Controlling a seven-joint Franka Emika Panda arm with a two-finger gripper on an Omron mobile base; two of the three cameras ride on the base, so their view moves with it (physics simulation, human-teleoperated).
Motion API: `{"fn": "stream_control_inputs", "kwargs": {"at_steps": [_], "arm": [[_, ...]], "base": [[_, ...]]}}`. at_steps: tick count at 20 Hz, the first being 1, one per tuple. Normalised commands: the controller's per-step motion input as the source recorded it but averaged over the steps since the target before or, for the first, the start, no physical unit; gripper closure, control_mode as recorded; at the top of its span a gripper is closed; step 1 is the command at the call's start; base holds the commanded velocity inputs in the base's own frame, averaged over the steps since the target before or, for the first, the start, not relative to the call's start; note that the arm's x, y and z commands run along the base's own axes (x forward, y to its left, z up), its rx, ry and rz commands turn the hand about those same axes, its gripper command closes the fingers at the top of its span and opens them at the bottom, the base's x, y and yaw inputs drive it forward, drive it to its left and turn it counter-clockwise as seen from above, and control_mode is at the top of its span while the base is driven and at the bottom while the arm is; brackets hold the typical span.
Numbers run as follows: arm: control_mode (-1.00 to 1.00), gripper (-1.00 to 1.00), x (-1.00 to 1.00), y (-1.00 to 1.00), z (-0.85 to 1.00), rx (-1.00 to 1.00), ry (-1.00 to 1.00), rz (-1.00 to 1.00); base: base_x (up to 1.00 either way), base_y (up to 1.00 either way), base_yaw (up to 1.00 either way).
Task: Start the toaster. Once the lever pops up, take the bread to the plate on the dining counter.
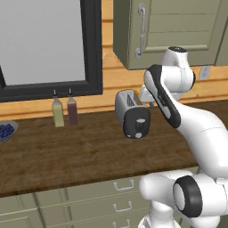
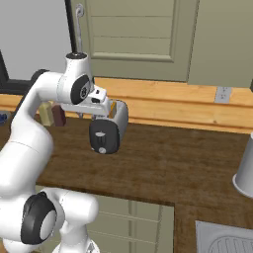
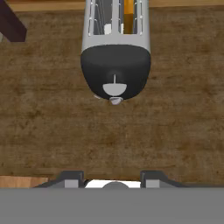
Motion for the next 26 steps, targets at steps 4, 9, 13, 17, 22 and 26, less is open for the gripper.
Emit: {"fn": "stream_control_inputs", "kwargs": {"at_steps": [4,9,13,17,22,26], "arm": [[-1.00,-1.00,-0.11,0.10,-0.03,0.00,0.01,0.00],[-1.00,-1.00,-0.02,-0.34,-0.76,0.23,0.26,-0.01],[-1.00,-1.00,0.03,-0.29,-0.96,0.41,0.21,-0.05],[-1.00,-1.00,0.12,-0.04,-0.47,0.19,0.01,0.00],[-1.00,-1.00,0.34,0.08,-0.13,0.12,-0.02,-0.15],[-1.00,-1.00,0.40,0.02,-0.27,0.01,-0.01,-0.21]], "base": [[0.00,0.00,0.00],[0.00,0.00,0.00],[0.00,0.00,0.00],[0.00,0.00,0.00],[0.00,0.00,0.00],[0.00,0.00,0.00]]}}
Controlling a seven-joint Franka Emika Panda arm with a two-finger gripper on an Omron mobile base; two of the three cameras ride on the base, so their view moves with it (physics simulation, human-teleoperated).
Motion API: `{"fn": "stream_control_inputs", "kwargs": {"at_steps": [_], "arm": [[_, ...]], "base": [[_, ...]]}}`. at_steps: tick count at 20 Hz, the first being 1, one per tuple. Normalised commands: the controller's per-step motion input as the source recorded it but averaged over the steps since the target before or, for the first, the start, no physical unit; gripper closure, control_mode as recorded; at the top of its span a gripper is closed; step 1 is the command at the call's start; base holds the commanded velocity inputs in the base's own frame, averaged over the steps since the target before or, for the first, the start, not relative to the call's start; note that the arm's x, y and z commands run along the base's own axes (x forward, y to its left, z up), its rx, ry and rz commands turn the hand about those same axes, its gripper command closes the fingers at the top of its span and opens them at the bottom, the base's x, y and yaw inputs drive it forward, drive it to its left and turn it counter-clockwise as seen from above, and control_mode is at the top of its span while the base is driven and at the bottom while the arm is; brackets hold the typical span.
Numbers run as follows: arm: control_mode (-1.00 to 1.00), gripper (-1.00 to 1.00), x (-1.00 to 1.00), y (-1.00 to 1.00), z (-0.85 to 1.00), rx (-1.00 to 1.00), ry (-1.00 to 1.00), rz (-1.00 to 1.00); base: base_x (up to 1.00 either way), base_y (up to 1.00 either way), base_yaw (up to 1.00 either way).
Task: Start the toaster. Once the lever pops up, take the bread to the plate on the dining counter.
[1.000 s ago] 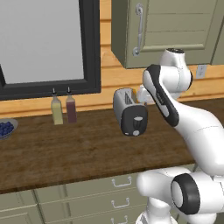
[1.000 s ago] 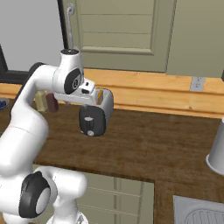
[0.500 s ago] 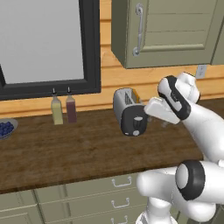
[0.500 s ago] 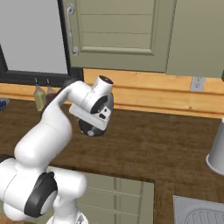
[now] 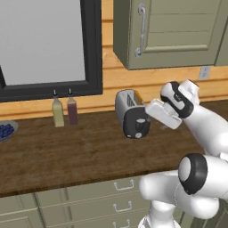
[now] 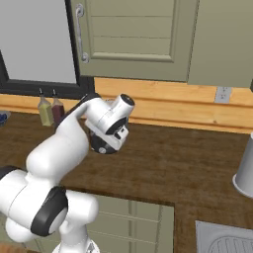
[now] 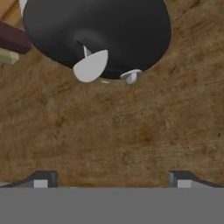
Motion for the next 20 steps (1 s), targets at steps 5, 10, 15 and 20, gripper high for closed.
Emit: {"fn": "stream_control_inputs", "kwargs": {"at_steps": [5,10,15,20], "arm": [[-1.00,-1.00,0.37,0.01,-0.25,0.00,-0.02,-0.22],[-1.00,-1.00,0.36,0.01,-0.25,0.00,0.00,-0.12],[-1.00,-1.00,0.26,0.00,-0.28,0.00,0.00,-0.08],[-1.00,-1.00,0.22,0.00,-0.11,0.00,0.00,-0.14]], "base": [[0.00,0.00,0.00],[0.00,0.00,0.00],[0.00,0.00,0.00],[0.00,0.00,0.00]]}}
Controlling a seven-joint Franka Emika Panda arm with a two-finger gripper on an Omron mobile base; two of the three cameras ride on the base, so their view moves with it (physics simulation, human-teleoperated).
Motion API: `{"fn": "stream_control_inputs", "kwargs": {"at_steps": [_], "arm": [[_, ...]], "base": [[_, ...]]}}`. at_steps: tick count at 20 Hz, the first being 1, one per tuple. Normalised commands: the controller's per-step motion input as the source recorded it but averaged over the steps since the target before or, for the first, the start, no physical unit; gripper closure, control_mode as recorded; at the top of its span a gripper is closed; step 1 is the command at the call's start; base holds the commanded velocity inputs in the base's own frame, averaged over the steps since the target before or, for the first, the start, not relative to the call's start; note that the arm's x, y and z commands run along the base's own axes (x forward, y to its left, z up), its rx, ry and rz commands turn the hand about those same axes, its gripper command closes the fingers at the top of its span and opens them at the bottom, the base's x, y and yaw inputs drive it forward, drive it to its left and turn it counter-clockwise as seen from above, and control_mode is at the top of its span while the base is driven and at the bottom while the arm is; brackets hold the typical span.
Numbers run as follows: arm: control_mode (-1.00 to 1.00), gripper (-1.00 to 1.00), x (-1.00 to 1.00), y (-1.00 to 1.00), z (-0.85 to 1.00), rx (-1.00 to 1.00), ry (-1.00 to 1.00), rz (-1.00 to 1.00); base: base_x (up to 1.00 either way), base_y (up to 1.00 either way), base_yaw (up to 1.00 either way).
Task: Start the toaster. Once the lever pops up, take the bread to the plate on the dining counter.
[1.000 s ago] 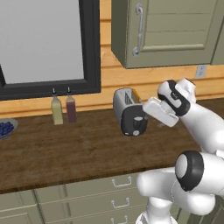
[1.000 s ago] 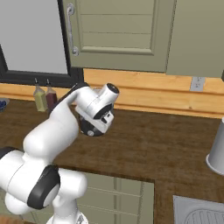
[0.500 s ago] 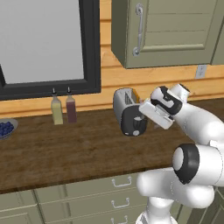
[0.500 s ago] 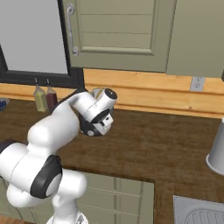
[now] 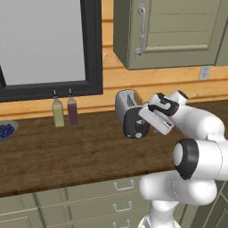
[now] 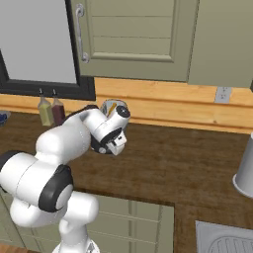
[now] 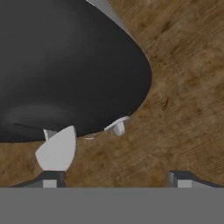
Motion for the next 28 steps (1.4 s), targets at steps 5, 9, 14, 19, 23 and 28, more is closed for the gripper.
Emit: {"fn": "stream_control_inputs", "kwargs": {"at_steps": [5,9,14,19,23,28], "arm": [[-1.00,-1.00,0.09,0.00,0.00,0.00,0.00,-0.11],[-1.00,-1.00,0.28,0.04,-0.34,-0.02,0.02,-0.10],[-1.00,-1.00,0.13,0.03,-0.58,-0.07,0.00,-0.07],[-1.00,-1.00,-0.02,-0.08,0.13,0.00,0.00,-0.02],[-1.00,-1.00,-0.03,-0.05,0.94,-0.01,0.07,0.00],[-1.00,-1.00,-0.01,0.03,1.00,-0.20,0.11,0.00]], "base": [[0.00,0.00,0.00],[0.00,0.00,0.00],[0.00,0.00,0.00],[0.00,0.00,0.00],[0.00,0.00,0.00],[0.00,0.00,0.00]]}}
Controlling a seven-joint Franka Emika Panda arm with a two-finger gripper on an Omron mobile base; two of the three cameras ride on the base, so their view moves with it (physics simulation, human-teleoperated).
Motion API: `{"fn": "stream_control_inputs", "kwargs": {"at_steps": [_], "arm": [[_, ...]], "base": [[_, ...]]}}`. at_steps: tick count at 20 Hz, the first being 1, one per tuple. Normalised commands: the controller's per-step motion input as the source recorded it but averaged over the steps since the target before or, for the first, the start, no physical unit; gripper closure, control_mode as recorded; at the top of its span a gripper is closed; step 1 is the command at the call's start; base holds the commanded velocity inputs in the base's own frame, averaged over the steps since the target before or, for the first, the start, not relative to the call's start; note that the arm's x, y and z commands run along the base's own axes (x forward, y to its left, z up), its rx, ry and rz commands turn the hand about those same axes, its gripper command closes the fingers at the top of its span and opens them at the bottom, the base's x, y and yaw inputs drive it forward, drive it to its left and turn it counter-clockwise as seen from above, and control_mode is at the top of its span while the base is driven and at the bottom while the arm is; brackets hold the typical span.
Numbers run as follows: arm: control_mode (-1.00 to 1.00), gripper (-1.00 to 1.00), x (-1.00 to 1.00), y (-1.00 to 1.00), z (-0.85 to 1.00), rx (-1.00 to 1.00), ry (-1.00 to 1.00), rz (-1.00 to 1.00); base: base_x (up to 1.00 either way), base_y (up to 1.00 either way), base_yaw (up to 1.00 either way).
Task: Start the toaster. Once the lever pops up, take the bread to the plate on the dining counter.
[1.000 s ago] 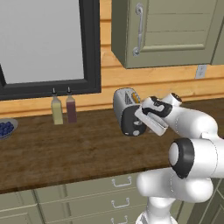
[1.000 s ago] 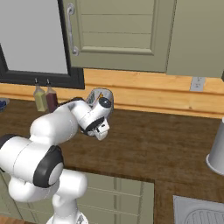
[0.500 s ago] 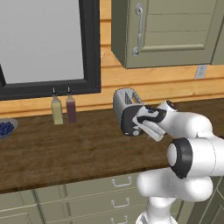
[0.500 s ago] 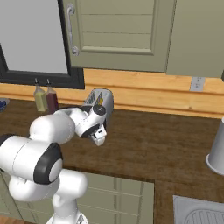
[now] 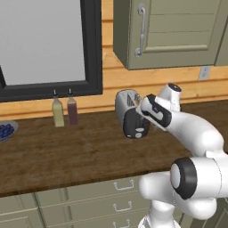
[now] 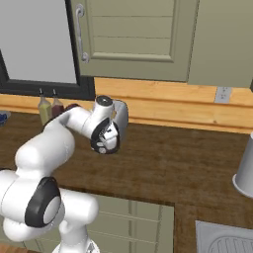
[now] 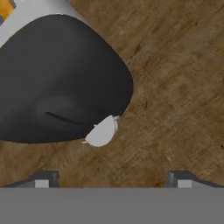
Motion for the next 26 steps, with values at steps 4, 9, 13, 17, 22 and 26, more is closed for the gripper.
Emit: {"fn": "stream_control_inputs", "kwargs": {"at_steps": [4,9,13,17,22,26], "arm": [[-1.00,-1.00,-0.09,0.00,0.89,-0.33,0.00,0.01],[-1.00,-1.00,0.03,-0.05,0.22,-0.31,-0.09,0.17],[-1.00,-1.00,0.17,-0.01,0.01,-0.06,-0.10,0.21],[-1.00,-1.00,0.07,0.00,0.06,-0.03,0.00,0.18],[-1.00,-1.00,0.00,0.00,0.00,-0.10,-0.24,0.10],[-1.00,-1.00,0.00,0.01,0.00,-0.09,-0.25,0.02]], "base": [[0.00,0.00,0.00],[0.00,0.00,0.00],[0.00,0.00,0.00],[0.00,0.00,0.00],[0.00,0.00,0.00],[0.00,0.00,0.00]]}}
